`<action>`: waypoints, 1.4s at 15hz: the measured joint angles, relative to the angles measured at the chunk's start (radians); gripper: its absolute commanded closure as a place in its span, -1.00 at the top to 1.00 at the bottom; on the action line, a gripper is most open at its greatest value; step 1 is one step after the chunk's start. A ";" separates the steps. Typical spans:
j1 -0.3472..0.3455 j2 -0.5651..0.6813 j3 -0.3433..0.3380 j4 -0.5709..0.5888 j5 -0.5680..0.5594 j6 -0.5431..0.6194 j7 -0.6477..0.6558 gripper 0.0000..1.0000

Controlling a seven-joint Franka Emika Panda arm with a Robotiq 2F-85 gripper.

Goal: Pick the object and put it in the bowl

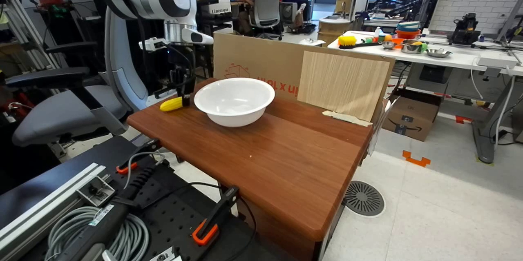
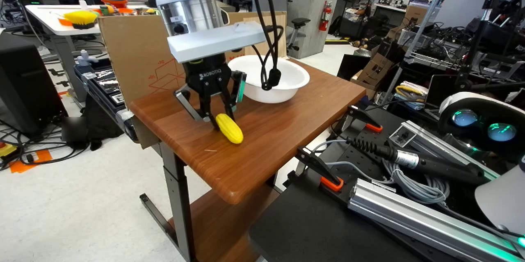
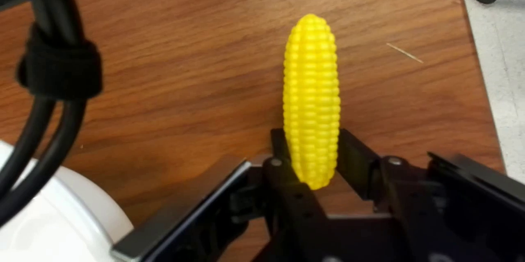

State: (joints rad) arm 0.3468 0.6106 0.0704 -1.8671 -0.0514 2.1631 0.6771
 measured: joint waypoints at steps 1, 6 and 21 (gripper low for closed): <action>-0.001 0.000 0.000 0.002 0.003 0.000 0.000 -0.86; -0.001 -0.042 0.013 0.010 0.019 -0.001 -0.001 -0.85; -0.170 -0.325 -0.060 -0.187 0.044 0.000 0.023 -0.85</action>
State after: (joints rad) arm 0.1764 0.2852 0.0106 -2.0540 -0.0075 2.1632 0.7000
